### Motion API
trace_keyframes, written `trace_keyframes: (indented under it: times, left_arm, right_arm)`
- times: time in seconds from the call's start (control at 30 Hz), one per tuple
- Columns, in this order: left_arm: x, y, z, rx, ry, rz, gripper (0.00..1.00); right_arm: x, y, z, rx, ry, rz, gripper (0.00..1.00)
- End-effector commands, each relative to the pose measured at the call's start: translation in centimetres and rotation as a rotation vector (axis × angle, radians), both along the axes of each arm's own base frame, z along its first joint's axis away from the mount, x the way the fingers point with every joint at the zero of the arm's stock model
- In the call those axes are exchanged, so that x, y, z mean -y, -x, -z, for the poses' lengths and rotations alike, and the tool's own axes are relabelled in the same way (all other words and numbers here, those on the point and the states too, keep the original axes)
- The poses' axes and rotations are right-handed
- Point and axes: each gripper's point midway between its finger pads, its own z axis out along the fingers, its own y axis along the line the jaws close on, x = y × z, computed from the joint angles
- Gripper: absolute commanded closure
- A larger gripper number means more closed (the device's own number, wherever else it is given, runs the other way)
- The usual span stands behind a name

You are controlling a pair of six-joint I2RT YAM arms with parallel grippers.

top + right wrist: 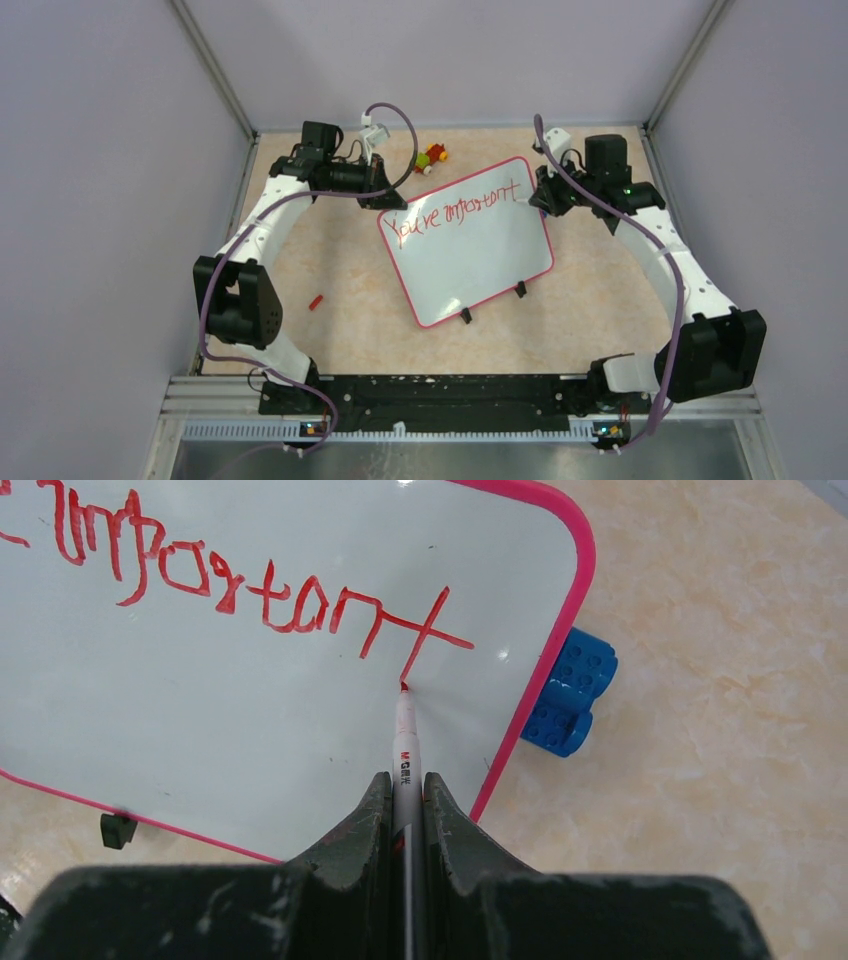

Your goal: Write a sentence on the whiteboard

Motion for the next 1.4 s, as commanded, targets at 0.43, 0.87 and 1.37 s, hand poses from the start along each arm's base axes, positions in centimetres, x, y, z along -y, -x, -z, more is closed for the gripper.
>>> trace_keyframes:
  times: [0.43, 0.87, 1.37]
  left_arm:
    - [0.7, 0.3, -0.3, 0.009, 0.008, 0.033, 1.0]
    - [0.8, 0.9, -0.6, 0.012, 0.021, 0.047, 0.82]
    - [0.9, 1.3, 0.7, -0.006, 0.004, 0.055, 0.84]
  right_arm:
    - [0.9, -2.3, -4.7, 0.137, 0.022, 0.042, 1.0]
    - [-7.3, 7.5, -3.3, 0.039, -0.08, -0.323, 1.0]
    - [-13.0, 12.9, 1.9, 0.057, -0.071, -0.46, 1.0]
